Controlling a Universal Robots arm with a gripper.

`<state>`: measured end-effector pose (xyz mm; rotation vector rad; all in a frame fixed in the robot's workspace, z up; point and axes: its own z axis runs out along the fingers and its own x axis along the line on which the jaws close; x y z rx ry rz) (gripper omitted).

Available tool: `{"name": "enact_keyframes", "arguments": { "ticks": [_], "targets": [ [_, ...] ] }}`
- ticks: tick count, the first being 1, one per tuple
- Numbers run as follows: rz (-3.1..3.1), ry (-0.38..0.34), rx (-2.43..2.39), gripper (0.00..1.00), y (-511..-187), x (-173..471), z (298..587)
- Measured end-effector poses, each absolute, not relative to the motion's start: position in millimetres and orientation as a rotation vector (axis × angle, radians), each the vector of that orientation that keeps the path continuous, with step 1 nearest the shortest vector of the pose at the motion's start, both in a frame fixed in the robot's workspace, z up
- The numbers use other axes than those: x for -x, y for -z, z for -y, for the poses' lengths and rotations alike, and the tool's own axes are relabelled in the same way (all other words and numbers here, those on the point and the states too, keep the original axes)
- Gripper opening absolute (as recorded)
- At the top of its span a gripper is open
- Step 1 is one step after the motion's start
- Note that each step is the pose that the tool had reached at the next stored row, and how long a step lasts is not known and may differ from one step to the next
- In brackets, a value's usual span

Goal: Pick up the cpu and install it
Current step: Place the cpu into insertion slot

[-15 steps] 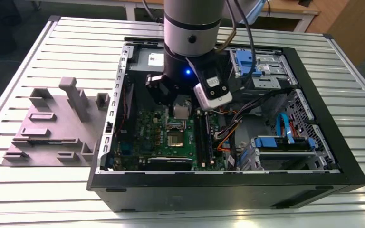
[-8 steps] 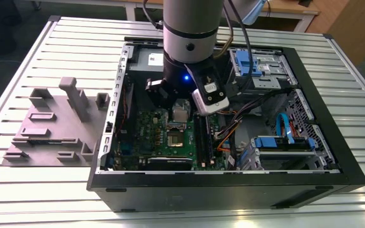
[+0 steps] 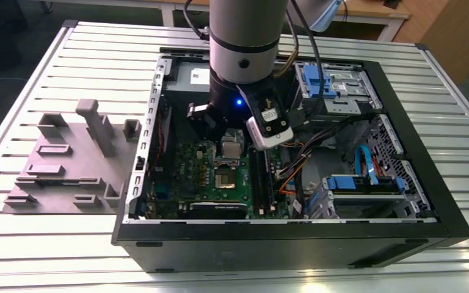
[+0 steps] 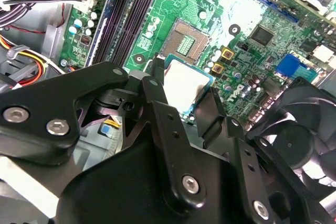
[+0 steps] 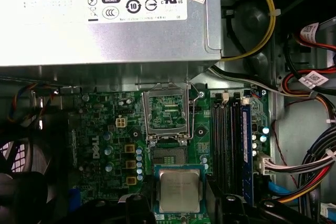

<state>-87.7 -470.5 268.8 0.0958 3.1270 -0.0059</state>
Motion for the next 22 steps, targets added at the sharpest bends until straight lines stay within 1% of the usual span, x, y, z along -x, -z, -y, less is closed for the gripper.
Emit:
{"name": "enact_keyframes", "arguments": {
  "ticks": [22],
  "targets": [
    [-3.127, 0.006, -0.096, 0.47, -264.7, 87.7, 470.5]
  ]
}}
